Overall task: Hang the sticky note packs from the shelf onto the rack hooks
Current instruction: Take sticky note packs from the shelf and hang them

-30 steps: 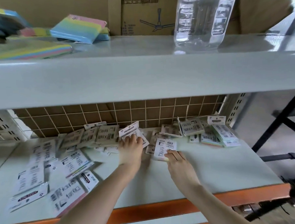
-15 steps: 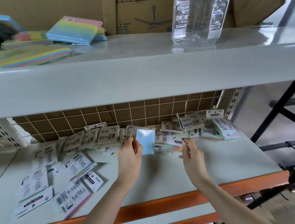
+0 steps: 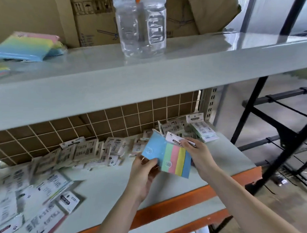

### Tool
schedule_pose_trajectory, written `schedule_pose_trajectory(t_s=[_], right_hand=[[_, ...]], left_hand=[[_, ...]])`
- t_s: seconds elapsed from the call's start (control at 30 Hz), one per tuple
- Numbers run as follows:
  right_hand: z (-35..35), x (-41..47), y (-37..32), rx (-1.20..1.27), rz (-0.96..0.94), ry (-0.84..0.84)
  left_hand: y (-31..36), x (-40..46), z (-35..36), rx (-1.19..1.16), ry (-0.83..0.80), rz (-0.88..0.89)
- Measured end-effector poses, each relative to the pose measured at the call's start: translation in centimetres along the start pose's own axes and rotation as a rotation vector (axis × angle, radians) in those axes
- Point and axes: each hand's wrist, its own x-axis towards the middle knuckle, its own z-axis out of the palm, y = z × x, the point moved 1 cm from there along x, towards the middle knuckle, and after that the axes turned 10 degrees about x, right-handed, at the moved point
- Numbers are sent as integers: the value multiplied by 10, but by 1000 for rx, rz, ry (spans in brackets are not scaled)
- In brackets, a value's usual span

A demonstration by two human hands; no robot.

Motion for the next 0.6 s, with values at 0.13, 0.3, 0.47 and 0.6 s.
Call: schedule_pose_trajectory(t_s=[0.13, 0.3, 0.47, 0.6], right_hand=[[-29, -6, -13, 47, -63, 56], [-80, -20, -33, 59, -62, 101], [-147, -39, -53, -21, 49, 32], [-203, -59, -77, -54, -97, -16]], left_hand=[[-6, -9, 49, 44, -93, -33], [-24, -29, 109, 99, -176, -27], [-41, -52, 165, 244, -242, 18], [-48, -66, 210, 329, -381, -3]])
